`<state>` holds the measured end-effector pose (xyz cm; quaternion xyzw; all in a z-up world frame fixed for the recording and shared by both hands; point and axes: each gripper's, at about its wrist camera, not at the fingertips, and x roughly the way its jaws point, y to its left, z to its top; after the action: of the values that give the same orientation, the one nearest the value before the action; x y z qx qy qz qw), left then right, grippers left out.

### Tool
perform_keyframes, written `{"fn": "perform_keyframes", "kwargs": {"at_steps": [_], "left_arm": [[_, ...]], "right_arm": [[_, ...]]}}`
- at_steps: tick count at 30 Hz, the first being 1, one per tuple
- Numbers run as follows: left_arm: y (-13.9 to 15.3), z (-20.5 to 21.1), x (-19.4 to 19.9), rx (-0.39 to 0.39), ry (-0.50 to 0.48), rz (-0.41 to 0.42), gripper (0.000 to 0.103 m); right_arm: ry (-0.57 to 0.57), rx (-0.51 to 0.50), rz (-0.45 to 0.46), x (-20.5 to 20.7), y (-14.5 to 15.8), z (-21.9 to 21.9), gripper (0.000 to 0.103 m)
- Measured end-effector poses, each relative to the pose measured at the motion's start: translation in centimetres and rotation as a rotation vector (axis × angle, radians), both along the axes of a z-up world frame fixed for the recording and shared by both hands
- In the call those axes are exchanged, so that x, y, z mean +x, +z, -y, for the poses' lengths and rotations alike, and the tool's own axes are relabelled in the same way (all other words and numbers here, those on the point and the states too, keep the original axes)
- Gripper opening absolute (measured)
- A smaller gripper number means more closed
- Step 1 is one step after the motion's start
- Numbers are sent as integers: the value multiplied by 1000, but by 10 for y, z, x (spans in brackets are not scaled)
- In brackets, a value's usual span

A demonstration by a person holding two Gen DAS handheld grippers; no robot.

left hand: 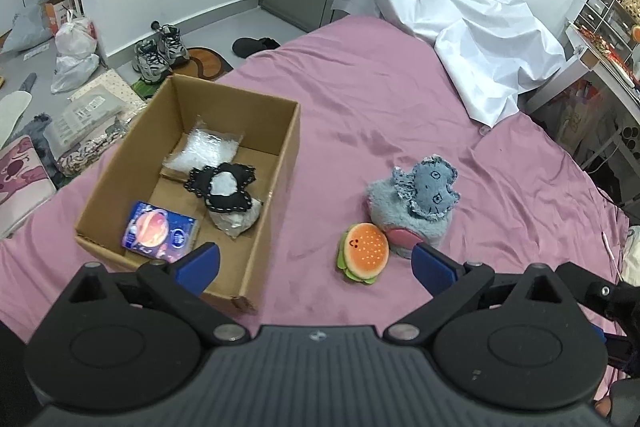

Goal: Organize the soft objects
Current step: 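Move both tools down toward the burger plush and the blue denim plush, then grasp the burger plush with left tool while right tool grasps the blue denim plush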

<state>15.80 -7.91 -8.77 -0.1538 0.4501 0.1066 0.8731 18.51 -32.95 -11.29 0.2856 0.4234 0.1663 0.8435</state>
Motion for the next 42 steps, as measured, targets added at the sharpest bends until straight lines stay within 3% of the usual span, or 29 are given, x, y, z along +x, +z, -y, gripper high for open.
{"fn": "perform_keyframes", "kwargs": {"at_steps": [12,17,31,42], "left_arm": [[-29,12,26,-29,-9,-15,95],[-43,18,39,-42,-14,-36,88],[-93,29,68,-94,-9,-121,57],[-118,28,82,-117,14,-145,55]], "right_arm": [[-77,171,3,28,-25,8,100],[-71,196,27,42,-32,5,84],[49,69,64,77,-44,-33,56],[129,-77,156,87,-42,-67,53]]}}
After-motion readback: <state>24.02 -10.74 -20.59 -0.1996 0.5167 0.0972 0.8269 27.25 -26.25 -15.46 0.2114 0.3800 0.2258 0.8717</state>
